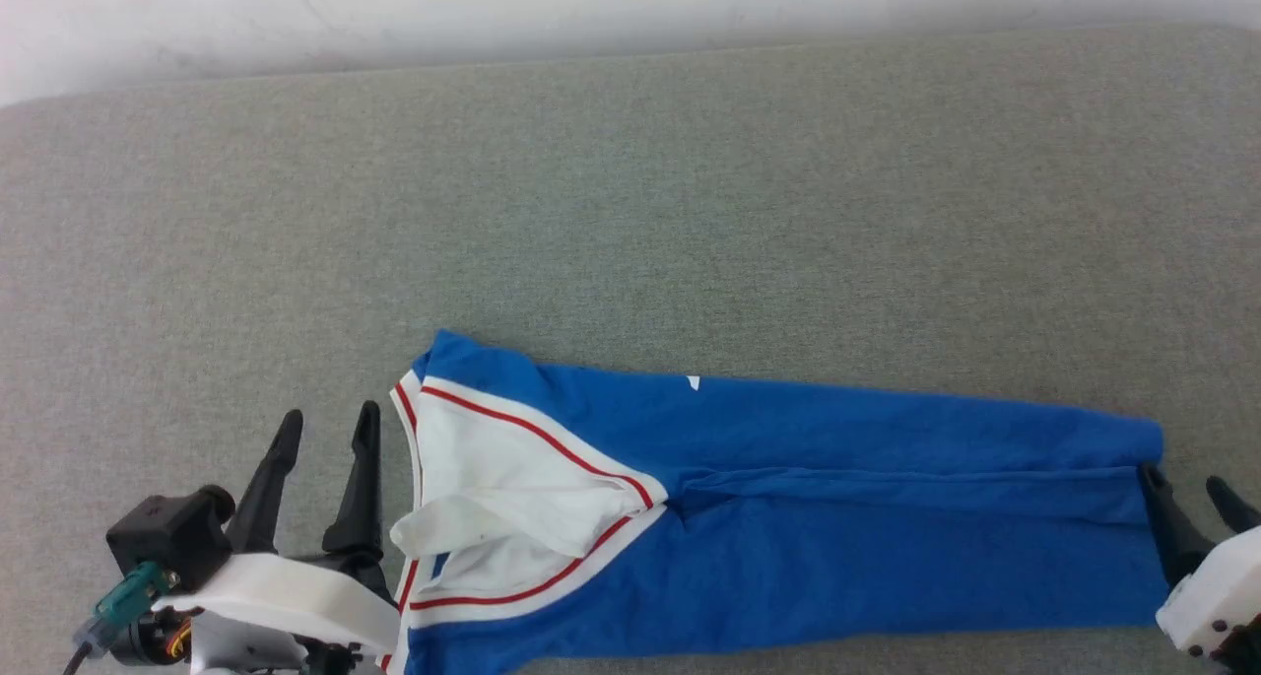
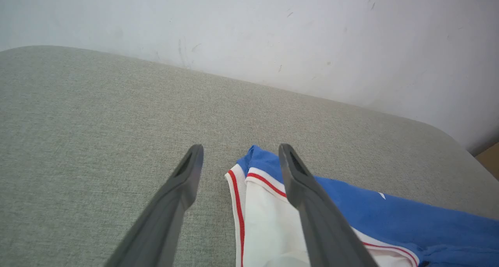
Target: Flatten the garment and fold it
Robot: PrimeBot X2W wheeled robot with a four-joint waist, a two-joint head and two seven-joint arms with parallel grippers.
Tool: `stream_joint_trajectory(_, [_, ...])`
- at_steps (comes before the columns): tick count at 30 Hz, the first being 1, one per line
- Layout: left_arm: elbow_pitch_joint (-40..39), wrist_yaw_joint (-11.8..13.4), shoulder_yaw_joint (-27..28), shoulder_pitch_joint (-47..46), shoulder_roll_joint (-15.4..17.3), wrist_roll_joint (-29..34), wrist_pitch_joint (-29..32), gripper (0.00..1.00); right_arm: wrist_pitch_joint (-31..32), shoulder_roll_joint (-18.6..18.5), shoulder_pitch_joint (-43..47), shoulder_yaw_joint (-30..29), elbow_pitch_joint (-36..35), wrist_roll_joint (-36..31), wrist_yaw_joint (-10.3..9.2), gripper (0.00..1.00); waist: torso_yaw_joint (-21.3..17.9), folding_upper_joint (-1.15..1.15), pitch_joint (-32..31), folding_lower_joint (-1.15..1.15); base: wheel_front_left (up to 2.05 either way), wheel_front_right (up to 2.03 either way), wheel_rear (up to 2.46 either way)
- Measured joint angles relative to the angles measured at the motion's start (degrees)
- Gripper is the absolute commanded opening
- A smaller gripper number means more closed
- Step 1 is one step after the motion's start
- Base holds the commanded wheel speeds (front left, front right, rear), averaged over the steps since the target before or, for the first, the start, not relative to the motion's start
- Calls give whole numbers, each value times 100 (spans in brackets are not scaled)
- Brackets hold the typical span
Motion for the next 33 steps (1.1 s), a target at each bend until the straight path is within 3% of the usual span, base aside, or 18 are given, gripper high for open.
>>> stream_joint_trajectory(13, [-315, 336, -7, 47, 182, 339, 47, 100, -116, 20, -19, -27, 960, -225, 0, 100, 192, 0, 160, 0, 0, 0, 0])
stream_joint_trajectory(14, [-330, 336, -7, 48, 182, 339, 47, 100, -116, 20, -51, -43, 1005, -215, 0, 70, 197, 0, 164, 0, 0, 0, 0])
stream_joint_trajectory(17, [-338, 389, -7, 49, 186, 389, 38, 100, -122, 23, -115, -80, 1091, -205, 1, 0, 198, 0, 155, 0, 0, 0, 0])
stream_joint_trajectory(24, [-338, 480, 1, 69, 172, 425, -49, 100, -170, 48, -322, -467, 1098, -415, 7, 0, 145, 0, 19, 0, 0, 0, 0])
stream_joint_trajectory(33, [-248, 547, -13, 201, 168, 510, -113, 100, -135, -578, -505, -1291, 691, -760, 2, 0, 114, 0, -223, 0, 0, 0, 0])
